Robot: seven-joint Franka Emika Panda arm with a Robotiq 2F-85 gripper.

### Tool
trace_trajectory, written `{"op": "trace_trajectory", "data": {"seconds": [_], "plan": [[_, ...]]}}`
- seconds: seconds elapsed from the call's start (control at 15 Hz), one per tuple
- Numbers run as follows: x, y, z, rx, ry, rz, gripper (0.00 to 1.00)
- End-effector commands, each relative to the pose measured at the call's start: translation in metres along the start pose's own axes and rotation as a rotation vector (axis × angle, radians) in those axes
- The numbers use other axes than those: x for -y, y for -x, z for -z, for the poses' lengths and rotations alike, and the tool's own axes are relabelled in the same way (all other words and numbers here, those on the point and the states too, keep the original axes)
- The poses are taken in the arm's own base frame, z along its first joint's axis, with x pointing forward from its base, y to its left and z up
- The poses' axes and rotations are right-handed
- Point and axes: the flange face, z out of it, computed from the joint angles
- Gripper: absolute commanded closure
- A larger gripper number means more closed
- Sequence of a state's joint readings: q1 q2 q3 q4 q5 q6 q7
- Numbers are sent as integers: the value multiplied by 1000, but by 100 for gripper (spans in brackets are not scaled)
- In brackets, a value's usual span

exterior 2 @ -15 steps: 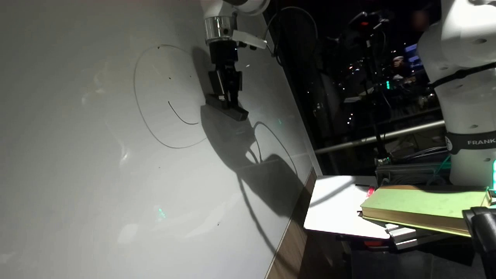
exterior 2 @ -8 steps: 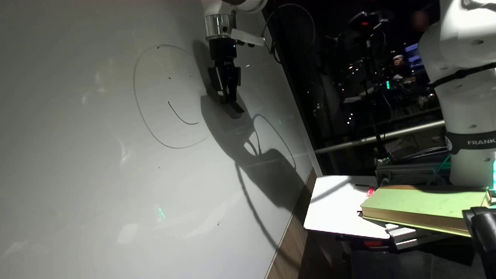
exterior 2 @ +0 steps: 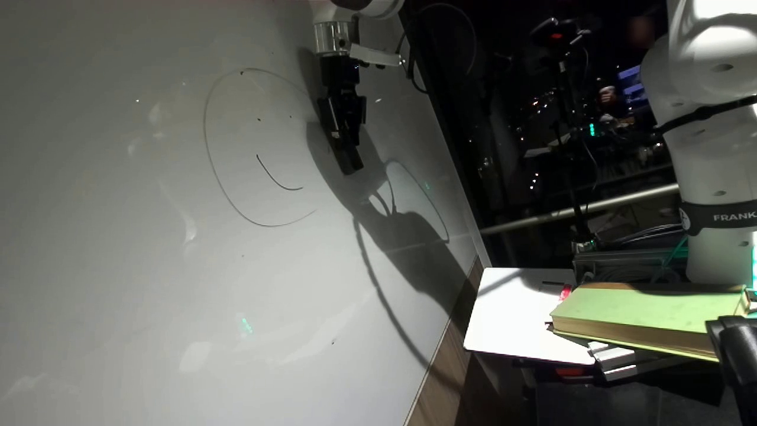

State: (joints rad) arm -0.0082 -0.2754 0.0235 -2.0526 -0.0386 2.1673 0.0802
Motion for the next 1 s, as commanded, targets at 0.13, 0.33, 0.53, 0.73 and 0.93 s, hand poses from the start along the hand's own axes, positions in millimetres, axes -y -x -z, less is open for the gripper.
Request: {"op": "trace_trajectory", "data": {"seconds": [0.13, 0.33, 0.53, 0.73, 0.93], "plan": [[14, -13, 0, -6, -5, 10, 71], [40, -8, -3, 0, -13, 34, 71], [61, -7, -3, 2, -20, 56, 71], [62, -11, -10, 4, -10, 67, 71], [51, -14, -17, 7, 13, 72, 71]]}}
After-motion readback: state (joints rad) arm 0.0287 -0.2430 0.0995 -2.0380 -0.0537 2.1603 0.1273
